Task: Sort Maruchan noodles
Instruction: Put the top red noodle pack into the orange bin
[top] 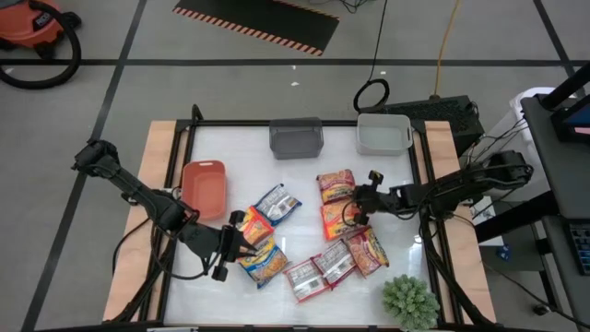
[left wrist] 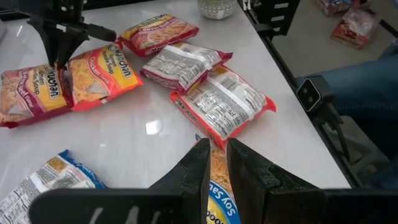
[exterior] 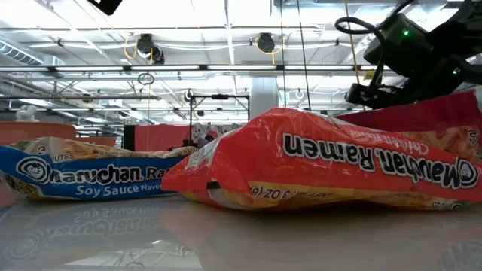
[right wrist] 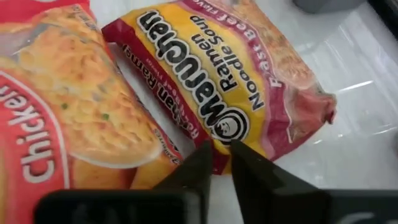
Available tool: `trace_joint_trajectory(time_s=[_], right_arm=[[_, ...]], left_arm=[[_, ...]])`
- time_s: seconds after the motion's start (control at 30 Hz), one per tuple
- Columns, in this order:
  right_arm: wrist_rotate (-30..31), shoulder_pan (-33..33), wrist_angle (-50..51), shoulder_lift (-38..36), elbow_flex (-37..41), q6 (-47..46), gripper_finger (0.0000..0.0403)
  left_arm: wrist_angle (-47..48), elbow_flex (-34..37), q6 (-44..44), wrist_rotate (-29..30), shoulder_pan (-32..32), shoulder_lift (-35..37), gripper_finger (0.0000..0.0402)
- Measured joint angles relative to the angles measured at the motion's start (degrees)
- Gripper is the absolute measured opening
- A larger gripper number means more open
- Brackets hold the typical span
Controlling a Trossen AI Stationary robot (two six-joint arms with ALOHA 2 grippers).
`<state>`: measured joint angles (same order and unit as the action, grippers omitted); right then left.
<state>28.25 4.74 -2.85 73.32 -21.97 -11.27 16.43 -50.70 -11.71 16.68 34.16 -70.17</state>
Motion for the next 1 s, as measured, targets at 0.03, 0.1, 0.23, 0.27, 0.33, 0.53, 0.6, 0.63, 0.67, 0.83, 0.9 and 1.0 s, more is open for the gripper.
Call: trace_joint_trajectory(time_s=[0.03,0.1,0.23,0.27,0.33,0.53,0.6,0.63,0.67,0.83,0.9,1.0], right_arm=[[-0.24,-0.25,-0.09,0.00,0.08,-0.02,0.0025],[-1.19,-0.39,-0.35,0.00,0.13,-0.07,0.0007],[-1.35,-0.30,-3.66,-0.05,0.17,0.13,0.0008],[-1.40,-0.30,-4.85,-0.38,0.17,0.52,0.0006],[-1.91,-0.30,-7.66,-0.89,0.10,1.67,0.0002],[-5.74,-0.19,-11.10,-1.60,-3.22,3.08,0.0001],[-6.70,0.13,-11.09,-1.57,-4.55,3.09,0.0001],[-7.65,0.24,-11.63,-1.55,-5.19,3.03,0.0001],[-8.45,0.41,-12.40,-1.55,-5.83,3.04,0.0001],[-10.33,2.08,-15.16,-1.55,-8.70,2.91,0.0000],[-10.29,2.58,-15.74,-1.55,-9.92,2.56,0.0000],[-8.75,3.05,-15.74,-1.55,-11.68,-1.58,0.0000]], left_arm=[[0.00,0.00,-0.01,-0.01,-0.01,0.00,0.0060],[0.02,0.00,-0.01,-0.01,-0.01,0.00,0.0060],[0.02,0.00,-0.01,-0.01,-0.01,0.00,0.0060],[0.02,0.00,-0.01,-0.01,-0.01,0.00,0.0060],[0.02,0.00,-0.01,-0.01,-0.01,0.02,0.0060],[-0.02,0.00,0.28,-0.02,-0.39,0.02,0.0060],[-0.26,0.00,0.75,0.59,-0.97,0.04,0.0060],[-0.22,0.00,0.85,1.65,-1.26,0.04,0.0060],[-0.20,0.00,0.91,3.00,-1.54,0.04,0.0060],[-0.33,0.00,1.04,8.57,-3.64,0.04,0.0060],[-0.39,0.00,0.76,8.91,-4.45,0.04,0.0060],[-0.49,0.00,-0.95,9.03,-5.05,-0.27,0.0060]])
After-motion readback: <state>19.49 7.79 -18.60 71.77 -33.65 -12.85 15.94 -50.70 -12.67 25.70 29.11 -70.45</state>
